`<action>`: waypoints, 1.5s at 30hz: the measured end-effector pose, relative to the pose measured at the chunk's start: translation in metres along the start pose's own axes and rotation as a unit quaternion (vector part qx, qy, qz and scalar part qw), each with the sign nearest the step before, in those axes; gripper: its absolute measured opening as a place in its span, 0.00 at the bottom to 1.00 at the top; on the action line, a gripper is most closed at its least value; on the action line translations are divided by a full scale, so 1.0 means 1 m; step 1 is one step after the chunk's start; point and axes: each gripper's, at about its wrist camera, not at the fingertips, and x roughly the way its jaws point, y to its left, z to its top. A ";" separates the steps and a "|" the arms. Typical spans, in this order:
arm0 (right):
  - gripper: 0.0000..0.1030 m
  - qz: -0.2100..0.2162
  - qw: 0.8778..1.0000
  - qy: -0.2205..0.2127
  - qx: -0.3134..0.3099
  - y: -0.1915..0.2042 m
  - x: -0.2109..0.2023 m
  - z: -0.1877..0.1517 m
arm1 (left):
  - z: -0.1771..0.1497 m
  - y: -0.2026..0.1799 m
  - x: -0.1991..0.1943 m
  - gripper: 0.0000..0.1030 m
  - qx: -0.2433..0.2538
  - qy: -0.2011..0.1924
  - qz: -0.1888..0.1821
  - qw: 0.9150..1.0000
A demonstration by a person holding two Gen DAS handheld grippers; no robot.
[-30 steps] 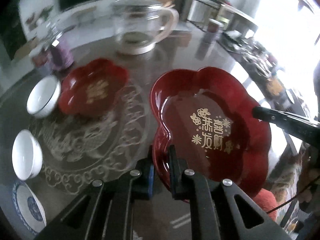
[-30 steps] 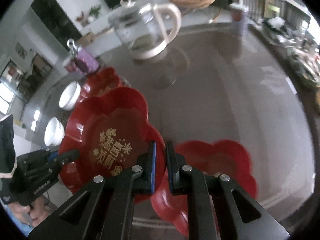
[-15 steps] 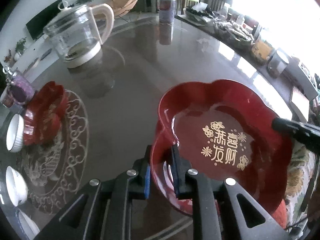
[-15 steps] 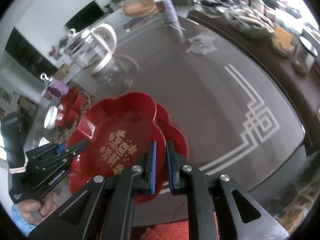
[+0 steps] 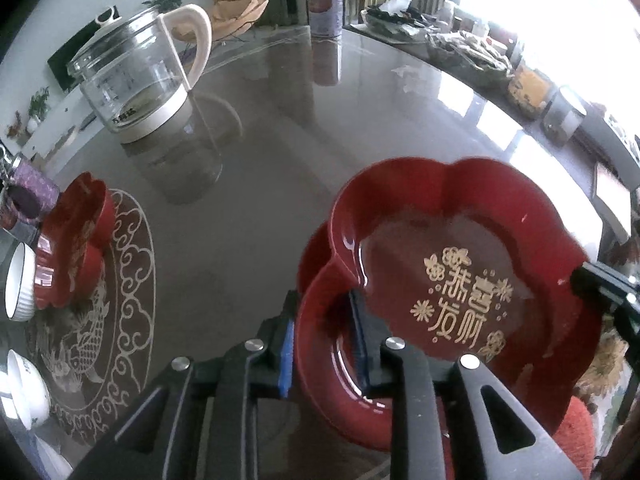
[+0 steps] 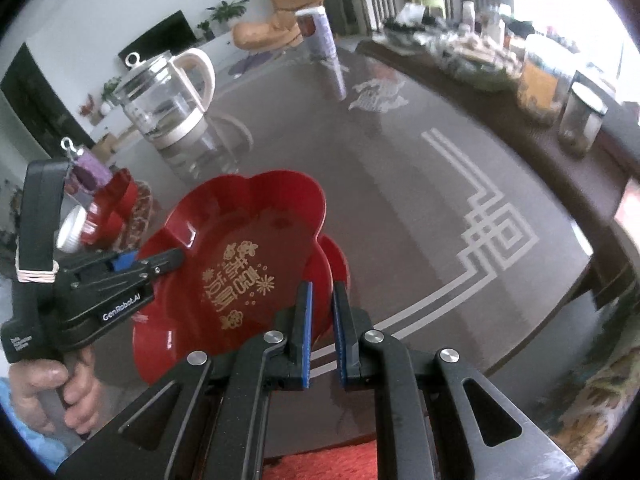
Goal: Organize plates and bowls
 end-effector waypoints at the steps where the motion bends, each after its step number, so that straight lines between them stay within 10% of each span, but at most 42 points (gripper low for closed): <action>1: 0.11 -0.003 1.000 0.000 0.002 -0.001 0.001 0.001 | -0.002 -0.004 0.000 0.22 0.009 -0.002 0.007 1.000; 9: 0.16 -0.003 1.000 0.000 0.007 -0.004 0.010 0.007 | -0.014 0.000 -0.015 0.27 0.015 0.006 0.006 1.000; 13: 0.54 -0.004 0.999 -0.048 0.019 -0.001 -0.012 0.012 | -0.012 0.012 -0.045 0.69 -0.011 -0.030 0.001 1.000; 16: 0.59 -0.008 0.996 -0.089 0.005 0.013 -0.039 0.015 | -0.018 0.027 -0.080 0.81 -0.028 -0.080 0.004 0.996; 27: 0.71 0.043 0.984 -0.167 -0.030 0.112 -0.080 -0.031 | -0.142 0.109 -0.119 0.86 -0.144 -0.125 0.040 0.981; 34: 0.71 0.051 0.973 -0.203 -0.092 0.192 -0.065 -0.098 | -0.221 0.158 -0.134 0.87 -0.248 -0.185 0.092 0.947; 45: 0.71 0.030 0.958 -0.223 -0.177 0.219 -0.053 -0.128 | -0.244 0.168 -0.124 0.87 -0.242 -0.179 0.126 0.945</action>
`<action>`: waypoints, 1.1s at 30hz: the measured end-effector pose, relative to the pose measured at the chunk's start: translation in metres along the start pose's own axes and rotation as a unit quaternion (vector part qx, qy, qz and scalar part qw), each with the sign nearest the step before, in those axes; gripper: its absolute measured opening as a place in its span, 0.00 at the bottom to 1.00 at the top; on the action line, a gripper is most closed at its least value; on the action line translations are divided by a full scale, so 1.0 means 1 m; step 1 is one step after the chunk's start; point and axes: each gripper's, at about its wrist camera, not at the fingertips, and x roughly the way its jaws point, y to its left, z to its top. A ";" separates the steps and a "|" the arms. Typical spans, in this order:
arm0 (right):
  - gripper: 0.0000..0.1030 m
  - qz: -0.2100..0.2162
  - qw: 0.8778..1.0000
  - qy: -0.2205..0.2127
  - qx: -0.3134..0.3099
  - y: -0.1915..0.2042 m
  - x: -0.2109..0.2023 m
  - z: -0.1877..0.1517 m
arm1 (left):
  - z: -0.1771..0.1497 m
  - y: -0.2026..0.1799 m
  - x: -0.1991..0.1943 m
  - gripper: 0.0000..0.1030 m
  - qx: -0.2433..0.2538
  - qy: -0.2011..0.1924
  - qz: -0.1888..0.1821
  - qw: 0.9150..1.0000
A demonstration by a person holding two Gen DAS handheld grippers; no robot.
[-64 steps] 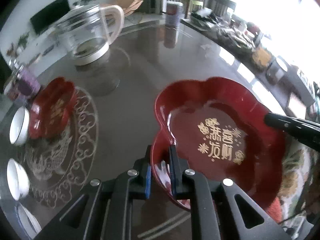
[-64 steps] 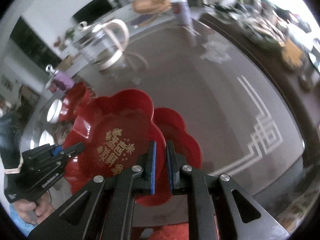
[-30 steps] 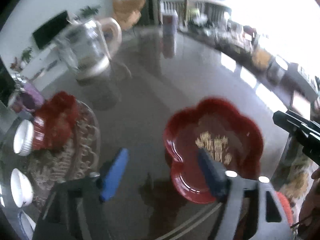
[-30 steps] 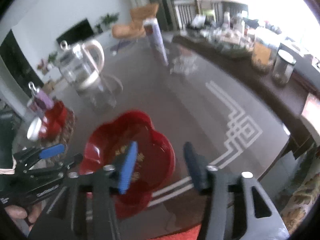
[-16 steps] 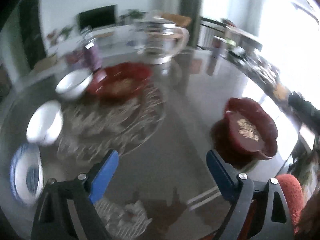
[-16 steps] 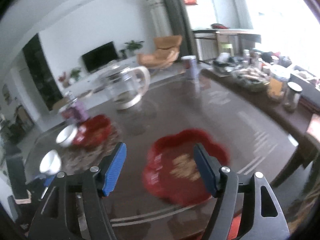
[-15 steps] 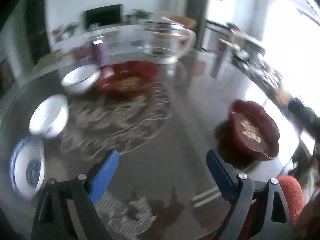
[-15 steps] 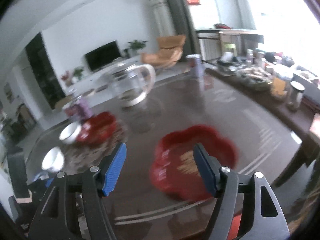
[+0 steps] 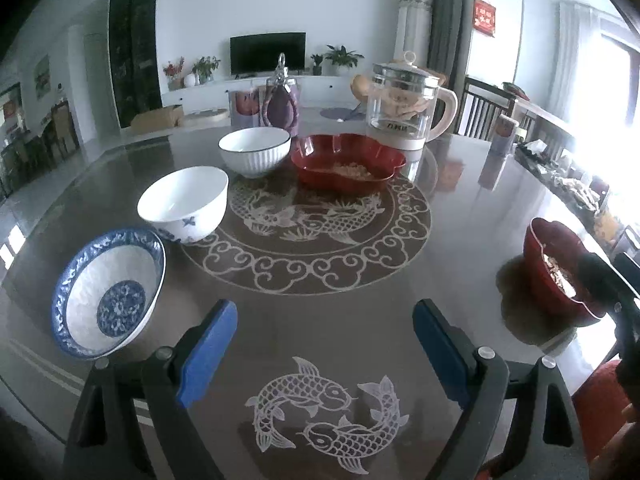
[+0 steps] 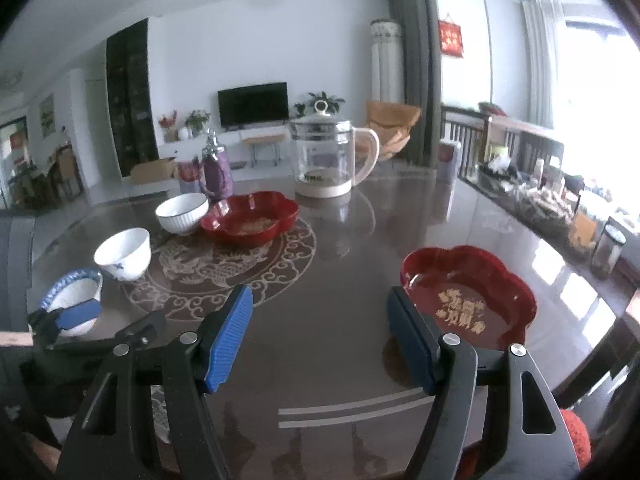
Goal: Organize plates and bowls
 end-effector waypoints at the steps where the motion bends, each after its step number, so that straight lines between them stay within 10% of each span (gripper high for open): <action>1: 0.71 -0.001 1.000 0.001 -0.005 0.001 0.001 -0.002 | 0.001 -0.001 0.000 0.87 -0.001 0.003 0.002 1.000; 33: 0.71 0.015 0.999 0.024 -0.019 0.003 0.009 -0.029 | -0.008 -0.020 0.007 0.87 0.041 0.039 -0.021 0.998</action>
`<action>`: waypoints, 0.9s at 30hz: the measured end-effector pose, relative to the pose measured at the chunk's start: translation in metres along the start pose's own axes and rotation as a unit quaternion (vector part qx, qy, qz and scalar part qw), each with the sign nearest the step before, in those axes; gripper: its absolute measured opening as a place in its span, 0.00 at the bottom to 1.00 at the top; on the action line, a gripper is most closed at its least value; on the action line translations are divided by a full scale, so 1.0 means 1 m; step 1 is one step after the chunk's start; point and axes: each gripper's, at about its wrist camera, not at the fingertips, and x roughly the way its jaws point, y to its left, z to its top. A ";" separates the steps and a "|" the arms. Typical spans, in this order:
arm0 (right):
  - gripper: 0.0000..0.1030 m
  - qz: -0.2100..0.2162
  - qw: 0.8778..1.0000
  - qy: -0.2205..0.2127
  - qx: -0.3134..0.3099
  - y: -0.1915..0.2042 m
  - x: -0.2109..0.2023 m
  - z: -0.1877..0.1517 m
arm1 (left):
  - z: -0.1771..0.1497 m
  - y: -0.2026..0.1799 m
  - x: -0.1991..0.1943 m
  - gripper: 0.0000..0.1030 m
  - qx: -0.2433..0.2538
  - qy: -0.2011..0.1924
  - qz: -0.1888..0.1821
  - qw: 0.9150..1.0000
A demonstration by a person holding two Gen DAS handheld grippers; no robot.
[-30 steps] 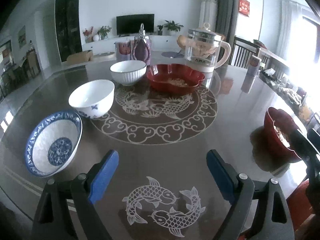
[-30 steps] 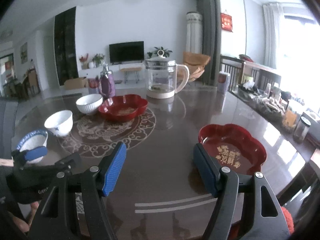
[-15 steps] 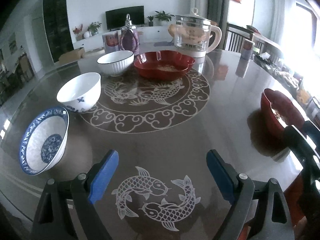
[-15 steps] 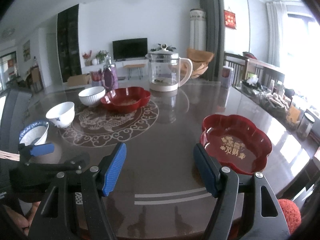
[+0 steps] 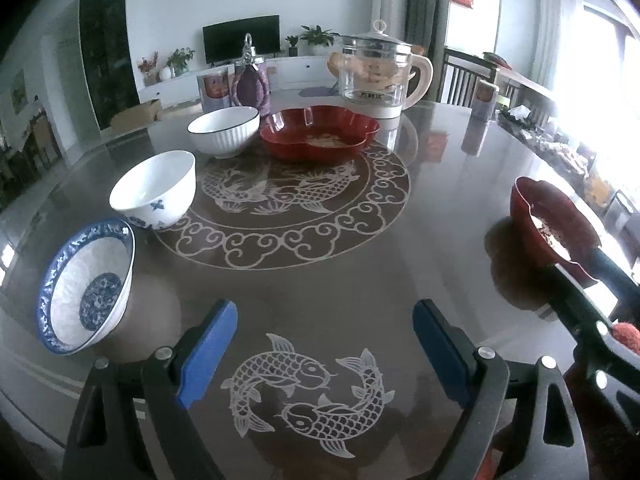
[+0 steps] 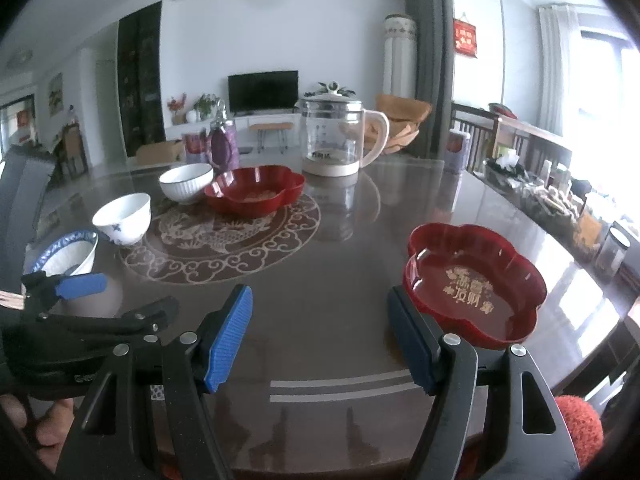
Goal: Organize plates and bowls
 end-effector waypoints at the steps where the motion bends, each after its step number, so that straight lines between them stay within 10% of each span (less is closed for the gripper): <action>1: 0.71 0.000 1.000 0.001 0.000 0.000 0.000 0.000 | 0.000 0.001 0.000 0.87 -0.001 0.000 0.002 1.000; 27: 0.71 0.002 1.000 0.006 -0.003 0.001 0.001 -0.003 | -0.002 0.008 0.007 0.87 -0.017 0.018 0.013 1.000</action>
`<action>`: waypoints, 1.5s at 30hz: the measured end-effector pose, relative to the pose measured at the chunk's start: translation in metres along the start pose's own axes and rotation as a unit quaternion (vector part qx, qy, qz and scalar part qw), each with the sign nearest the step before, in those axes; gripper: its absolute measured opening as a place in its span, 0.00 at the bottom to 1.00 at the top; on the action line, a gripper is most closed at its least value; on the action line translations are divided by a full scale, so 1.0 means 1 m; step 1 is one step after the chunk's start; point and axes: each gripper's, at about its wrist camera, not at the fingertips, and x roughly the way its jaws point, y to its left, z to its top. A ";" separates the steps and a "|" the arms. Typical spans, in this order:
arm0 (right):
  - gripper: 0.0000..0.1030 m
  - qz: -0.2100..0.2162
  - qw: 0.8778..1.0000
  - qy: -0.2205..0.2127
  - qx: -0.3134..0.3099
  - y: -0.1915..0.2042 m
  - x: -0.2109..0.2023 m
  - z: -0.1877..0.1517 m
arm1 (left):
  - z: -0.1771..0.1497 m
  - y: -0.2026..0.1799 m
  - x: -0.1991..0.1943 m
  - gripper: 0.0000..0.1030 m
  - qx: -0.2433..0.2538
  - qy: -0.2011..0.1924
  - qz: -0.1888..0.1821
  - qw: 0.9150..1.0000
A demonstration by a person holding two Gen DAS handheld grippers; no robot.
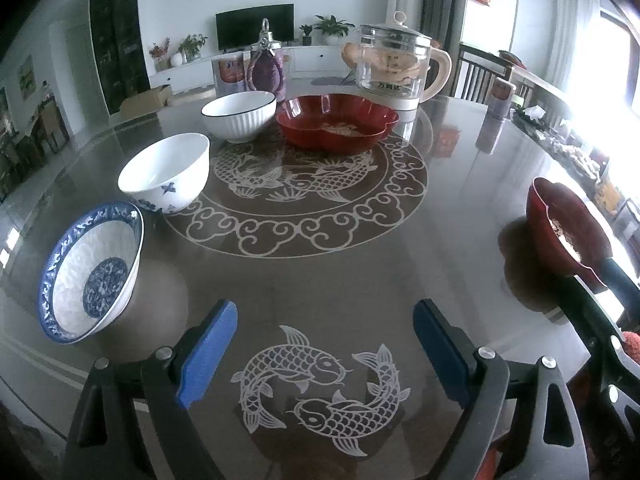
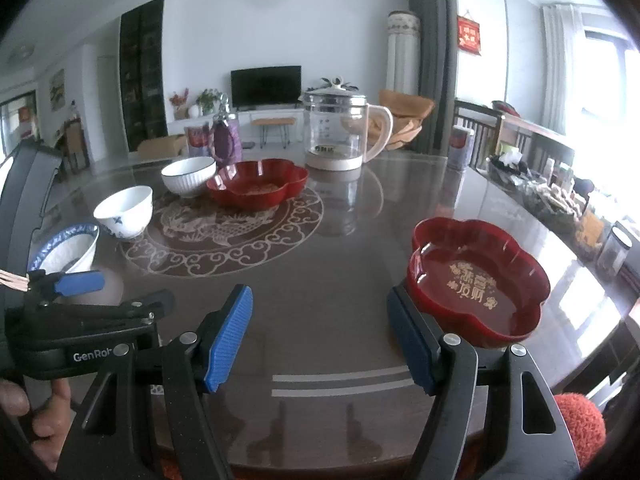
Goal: Organize plates and bowls
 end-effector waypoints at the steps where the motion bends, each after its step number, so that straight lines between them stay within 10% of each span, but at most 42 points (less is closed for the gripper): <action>1: 0.71 -0.001 1.000 0.000 0.000 0.000 0.000 0.000 | 0.000 0.000 0.000 0.87 0.000 0.000 0.000 1.000; 45: 0.71 0.001 1.000 0.004 -0.004 0.004 0.001 -0.004 | -0.001 0.002 0.004 0.87 -0.004 0.010 0.005 1.000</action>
